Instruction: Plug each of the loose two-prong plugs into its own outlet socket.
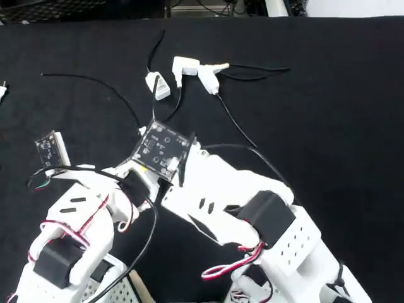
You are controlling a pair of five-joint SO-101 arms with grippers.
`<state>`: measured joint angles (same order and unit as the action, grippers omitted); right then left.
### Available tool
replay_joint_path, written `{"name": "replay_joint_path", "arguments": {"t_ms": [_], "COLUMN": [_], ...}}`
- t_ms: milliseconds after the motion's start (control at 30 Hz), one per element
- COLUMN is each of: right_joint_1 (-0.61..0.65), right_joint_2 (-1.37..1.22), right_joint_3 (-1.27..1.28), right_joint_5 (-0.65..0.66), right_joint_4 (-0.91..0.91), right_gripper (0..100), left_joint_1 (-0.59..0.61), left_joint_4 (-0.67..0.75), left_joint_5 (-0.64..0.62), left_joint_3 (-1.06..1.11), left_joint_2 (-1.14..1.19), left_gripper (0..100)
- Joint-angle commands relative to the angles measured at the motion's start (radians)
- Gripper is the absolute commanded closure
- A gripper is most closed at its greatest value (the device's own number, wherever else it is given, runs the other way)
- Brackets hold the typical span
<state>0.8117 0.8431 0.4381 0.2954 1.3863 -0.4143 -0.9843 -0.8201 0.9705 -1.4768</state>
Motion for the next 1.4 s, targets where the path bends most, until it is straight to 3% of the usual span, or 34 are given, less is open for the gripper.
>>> {"name": "replay_joint_path", "arguments": {"t_ms": [0, 167, 400, 667, 900, 1233, 1367], "right_joint_1": [0.015, 0.017, 0.015, -0.049, -0.169, -0.166, -0.029], "right_joint_2": [0.002, 0.002, 0.002, -0.005, -0.004, 0.074, 0.117], "right_joint_3": [-0.073, -0.101, -0.087, -0.056, 0.062, -0.059, -0.076], "right_joint_5": [-0.009, -0.04, -0.043, -0.037, -0.035, -0.021, -0.023], "right_joint_4": [0.043, 0.049, 0.018, -0.025, -0.184, 0.012, 0.066], "right_gripper": [98.6, 98.6, 98.6, 98.6, 98.6, 98.6, 98.6], "left_joint_1": [0.01, 0.033, -0.008, -0.019, -0.021, 0.002, -0.001], "left_joint_4": [0.072, 0.16, 0.161, 0.026, 0.025, 0.19, 0.275], "left_joint_5": [0.008, 0.005, 0.005, 0.003, 0.005, 0.009, 0.009], "left_joint_3": [0.028, 0.093, 0.104, 0.021, 0.022, 0.133, 0.197], "left_joint_2": [-0.008, -0.008, -0.008, -0.009, -0.009, 0.0, -0.006], "left_gripper": [97, 97, 97, 97, 97, 97, 97]}}
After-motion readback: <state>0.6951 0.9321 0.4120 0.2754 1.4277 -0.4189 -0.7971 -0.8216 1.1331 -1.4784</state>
